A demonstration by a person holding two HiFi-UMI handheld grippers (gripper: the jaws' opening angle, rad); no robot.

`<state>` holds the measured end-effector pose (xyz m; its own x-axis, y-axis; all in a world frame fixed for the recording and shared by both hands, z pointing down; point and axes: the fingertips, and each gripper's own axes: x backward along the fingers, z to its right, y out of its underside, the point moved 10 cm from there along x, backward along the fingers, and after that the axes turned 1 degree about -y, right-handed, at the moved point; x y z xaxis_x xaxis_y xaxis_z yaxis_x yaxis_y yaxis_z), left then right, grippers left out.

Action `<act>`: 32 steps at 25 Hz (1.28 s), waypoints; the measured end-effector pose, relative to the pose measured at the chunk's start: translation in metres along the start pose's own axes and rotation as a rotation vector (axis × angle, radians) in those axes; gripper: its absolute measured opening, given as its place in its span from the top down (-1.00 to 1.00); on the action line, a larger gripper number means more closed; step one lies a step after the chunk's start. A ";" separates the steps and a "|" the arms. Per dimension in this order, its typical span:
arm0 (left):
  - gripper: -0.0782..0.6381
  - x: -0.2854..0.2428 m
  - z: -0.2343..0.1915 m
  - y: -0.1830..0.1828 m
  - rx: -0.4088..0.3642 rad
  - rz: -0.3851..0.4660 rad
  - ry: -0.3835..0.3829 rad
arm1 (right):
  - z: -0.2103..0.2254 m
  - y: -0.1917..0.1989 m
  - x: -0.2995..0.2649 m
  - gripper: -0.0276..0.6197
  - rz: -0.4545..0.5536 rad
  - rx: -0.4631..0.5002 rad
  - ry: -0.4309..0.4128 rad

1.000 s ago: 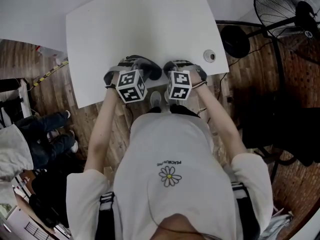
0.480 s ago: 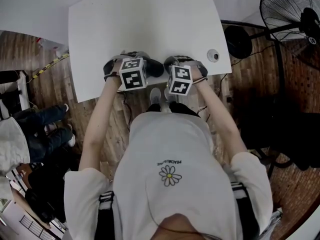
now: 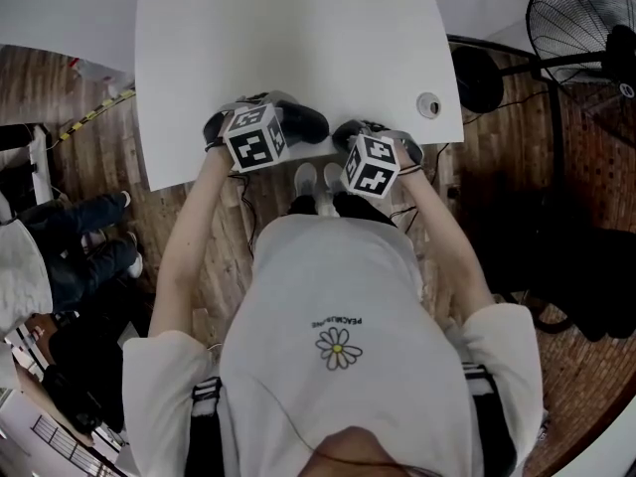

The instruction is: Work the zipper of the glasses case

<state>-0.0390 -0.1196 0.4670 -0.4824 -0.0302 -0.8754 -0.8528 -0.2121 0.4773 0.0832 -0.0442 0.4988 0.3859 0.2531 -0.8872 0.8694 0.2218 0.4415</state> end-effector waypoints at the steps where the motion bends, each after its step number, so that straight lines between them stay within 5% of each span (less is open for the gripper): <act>1: 0.13 0.000 0.000 0.000 0.002 0.000 0.001 | -0.005 -0.001 -0.001 0.89 0.009 -0.018 -0.007; 12: 0.13 0.001 -0.004 0.002 0.015 0.022 0.001 | -0.026 -0.022 -0.018 0.89 0.117 -0.326 0.009; 23: 0.11 0.005 -0.003 0.009 0.049 0.047 -0.027 | -0.015 -0.013 -0.014 0.89 0.095 -0.336 0.004; 26: 0.11 0.007 -0.001 0.006 0.053 0.037 -0.054 | -0.007 -0.002 -0.004 0.49 0.106 -0.351 -0.026; 32: 0.11 0.038 -0.017 -0.013 0.067 0.134 -0.247 | 0.049 0.003 0.035 0.49 0.168 -0.341 0.191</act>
<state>-0.0424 -0.1348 0.4263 -0.6186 0.1866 -0.7632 -0.7856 -0.1573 0.5983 0.1146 -0.0812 0.4624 0.4215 0.4746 -0.7727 0.6356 0.4531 0.6251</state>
